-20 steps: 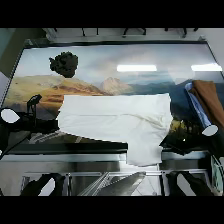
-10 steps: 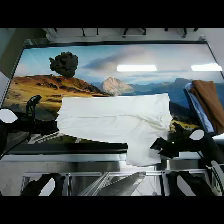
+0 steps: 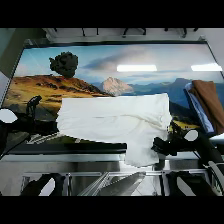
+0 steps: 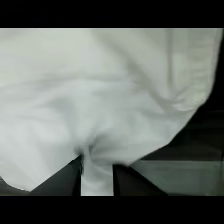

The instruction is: Fold the shirts.

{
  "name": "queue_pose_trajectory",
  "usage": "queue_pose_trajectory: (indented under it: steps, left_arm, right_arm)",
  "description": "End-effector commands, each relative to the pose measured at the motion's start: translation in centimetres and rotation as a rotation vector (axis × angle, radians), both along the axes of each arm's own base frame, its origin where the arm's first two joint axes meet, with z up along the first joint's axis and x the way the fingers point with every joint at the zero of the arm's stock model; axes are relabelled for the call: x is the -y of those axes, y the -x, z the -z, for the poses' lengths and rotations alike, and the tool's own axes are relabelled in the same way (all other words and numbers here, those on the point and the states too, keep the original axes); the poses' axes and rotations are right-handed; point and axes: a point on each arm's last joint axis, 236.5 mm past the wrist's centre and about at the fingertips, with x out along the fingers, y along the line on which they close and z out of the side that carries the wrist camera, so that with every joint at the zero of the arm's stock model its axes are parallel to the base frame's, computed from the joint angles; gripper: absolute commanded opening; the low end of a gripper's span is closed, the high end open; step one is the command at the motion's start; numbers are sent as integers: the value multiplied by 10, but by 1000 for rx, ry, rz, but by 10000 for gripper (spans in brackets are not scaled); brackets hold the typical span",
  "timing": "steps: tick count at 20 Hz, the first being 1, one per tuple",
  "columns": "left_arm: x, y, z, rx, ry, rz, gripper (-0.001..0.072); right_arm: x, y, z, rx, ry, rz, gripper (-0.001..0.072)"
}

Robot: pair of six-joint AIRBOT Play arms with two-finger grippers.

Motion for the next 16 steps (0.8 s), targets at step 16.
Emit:
queue_pose_trajectory:
  steps: [16]
  left_arm:
    - [-20, 37, -48, 75, -124, 16, 16]
  right_arm:
    - [26, 17, -153, 325, 157, -104, 21]
